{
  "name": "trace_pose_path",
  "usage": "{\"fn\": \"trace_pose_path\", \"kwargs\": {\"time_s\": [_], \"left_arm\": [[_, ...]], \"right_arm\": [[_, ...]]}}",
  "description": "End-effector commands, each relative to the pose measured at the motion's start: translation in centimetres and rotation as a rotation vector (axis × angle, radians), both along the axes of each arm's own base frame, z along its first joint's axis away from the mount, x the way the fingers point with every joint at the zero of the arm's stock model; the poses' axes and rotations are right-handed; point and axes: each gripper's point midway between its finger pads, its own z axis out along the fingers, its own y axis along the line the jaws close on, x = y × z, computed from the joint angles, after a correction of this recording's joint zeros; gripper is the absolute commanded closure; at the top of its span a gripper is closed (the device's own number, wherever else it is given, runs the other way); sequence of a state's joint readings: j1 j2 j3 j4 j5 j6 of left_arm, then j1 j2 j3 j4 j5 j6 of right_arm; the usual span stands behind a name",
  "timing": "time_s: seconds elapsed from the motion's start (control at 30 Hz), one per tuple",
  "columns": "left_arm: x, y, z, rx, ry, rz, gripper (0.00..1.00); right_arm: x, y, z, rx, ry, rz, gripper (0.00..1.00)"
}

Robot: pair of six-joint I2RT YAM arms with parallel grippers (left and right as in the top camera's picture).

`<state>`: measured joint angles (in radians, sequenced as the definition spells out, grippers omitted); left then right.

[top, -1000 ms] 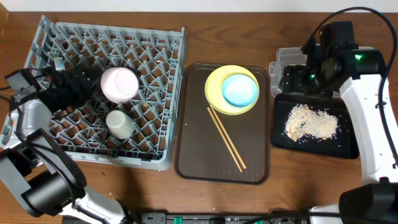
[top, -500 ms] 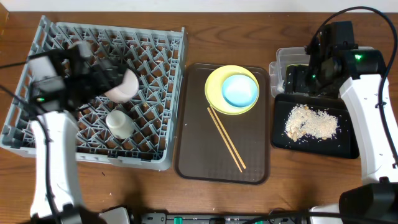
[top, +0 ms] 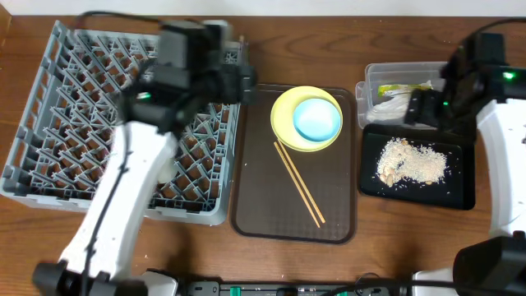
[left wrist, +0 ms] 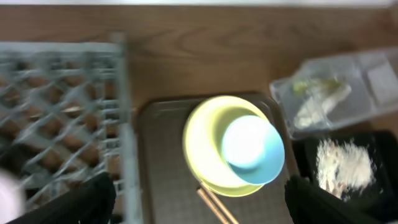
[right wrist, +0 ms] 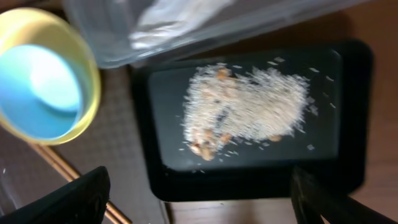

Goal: Sort waste into correct bins and load items into the dishwasher
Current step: 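Reach the left gripper to the blue bowl on the yellow plate and grasp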

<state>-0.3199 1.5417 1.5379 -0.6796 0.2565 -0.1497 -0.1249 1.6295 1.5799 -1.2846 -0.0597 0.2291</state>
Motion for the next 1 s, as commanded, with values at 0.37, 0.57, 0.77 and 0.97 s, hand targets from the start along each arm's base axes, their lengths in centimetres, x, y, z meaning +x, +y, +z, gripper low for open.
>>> {"fn": "trace_pose_path", "kwargs": {"time_s": [0.37,0.57,0.77,0.97], "left_arm": [[-2.3,-16.7,-15.2,0.212,0.085,-0.462,0.11],[-3.9,-17.4,-21.4,0.341,0.175,-0.48,0.13],[-3.8,-15.2,-23.0,0.472,0.199,-0.425,0.47],[-3.6,-14.2,-23.1,0.518,0.199,-0.401,0.65]], "right_arm": [[-0.8,-2.6,0.7,0.004,-0.005,-0.108,0.05],[-0.8,-2.7,0.7,0.004,-0.005,-0.108,0.05],[-0.8,-2.6,0.7,0.004,-0.006,-0.105,0.05],[-0.9,-2.5,0.7,0.004,-0.002,-0.105,0.05]]}}
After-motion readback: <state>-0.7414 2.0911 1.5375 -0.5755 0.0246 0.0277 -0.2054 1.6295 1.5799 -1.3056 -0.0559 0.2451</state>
